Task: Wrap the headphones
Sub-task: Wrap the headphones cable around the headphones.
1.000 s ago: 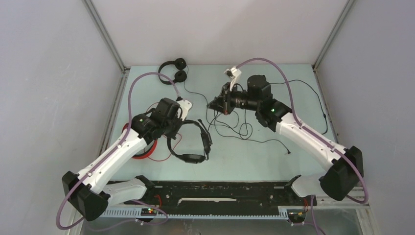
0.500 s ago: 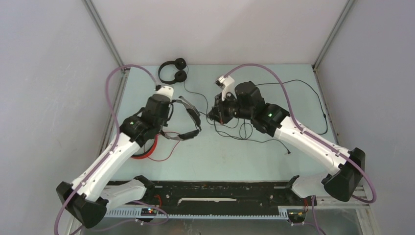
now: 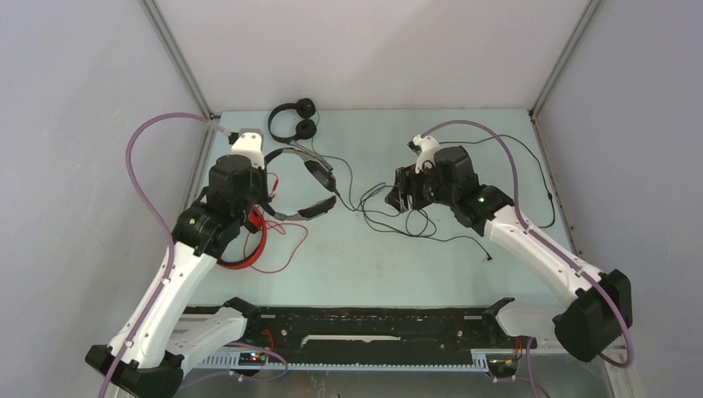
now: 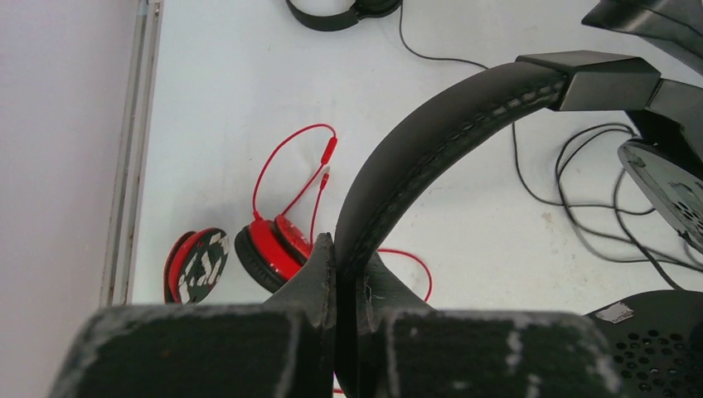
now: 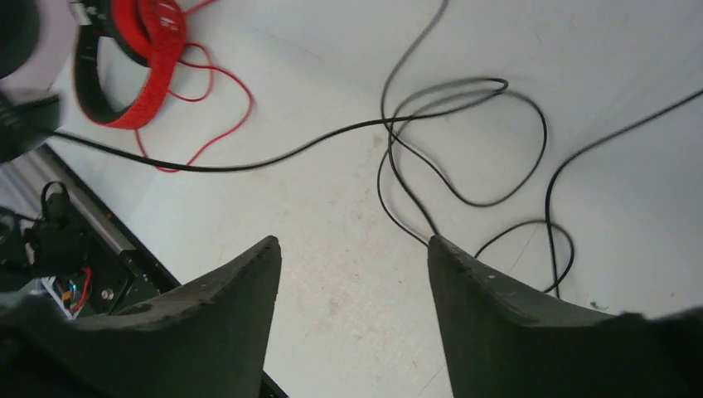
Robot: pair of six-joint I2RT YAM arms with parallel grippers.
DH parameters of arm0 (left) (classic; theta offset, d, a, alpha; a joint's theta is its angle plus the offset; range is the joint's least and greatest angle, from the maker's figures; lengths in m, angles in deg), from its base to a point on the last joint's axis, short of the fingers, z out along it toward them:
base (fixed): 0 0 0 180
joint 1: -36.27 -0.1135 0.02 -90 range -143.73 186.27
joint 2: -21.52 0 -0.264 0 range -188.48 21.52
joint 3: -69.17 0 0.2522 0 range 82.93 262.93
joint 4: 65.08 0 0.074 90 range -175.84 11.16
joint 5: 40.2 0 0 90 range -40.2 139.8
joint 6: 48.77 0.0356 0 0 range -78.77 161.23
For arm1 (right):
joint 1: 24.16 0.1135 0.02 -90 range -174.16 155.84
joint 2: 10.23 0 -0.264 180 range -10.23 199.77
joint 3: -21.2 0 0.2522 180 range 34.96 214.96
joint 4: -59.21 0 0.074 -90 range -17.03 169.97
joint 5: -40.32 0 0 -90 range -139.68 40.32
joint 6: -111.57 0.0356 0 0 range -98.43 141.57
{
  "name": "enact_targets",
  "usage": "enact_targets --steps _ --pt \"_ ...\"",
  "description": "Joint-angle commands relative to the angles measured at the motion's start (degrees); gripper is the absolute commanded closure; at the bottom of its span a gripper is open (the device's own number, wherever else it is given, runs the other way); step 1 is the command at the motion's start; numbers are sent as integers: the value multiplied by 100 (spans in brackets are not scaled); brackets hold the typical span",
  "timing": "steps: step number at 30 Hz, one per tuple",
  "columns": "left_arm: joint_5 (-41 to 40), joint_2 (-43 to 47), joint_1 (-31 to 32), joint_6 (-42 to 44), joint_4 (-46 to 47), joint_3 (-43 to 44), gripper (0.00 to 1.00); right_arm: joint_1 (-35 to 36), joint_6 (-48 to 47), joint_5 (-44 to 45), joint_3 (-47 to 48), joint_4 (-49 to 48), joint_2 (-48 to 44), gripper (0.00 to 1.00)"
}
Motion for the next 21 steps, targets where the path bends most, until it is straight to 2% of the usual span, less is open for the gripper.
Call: enact_targets --steps 1,3,6,8,15,21 --pt "398 -317 -117 -275 318 763 100 18 -433 -646 65 -482 -674 25" --pt "673 -280 -131 -382 494 793 100 161 -560 -848 -461 -1599 -1040 20" --pt "946 -332 -140 -545 461 1012 100 418 -936 -1437 -1753 -3956 -1543 21" --pt "1156 -475 -138 -638 257 1339 100 657 -1292 -1592 -2014 -4809 -1589 21" --pt "1962 -468 -140 -879 136 1593 100 912 -2053 -2236 -2024 -5902 -867 25" --pt "2424 -447 -140 -966 -85 1840 100 924 -2199 -2265 -2025 -6319 -510 29"
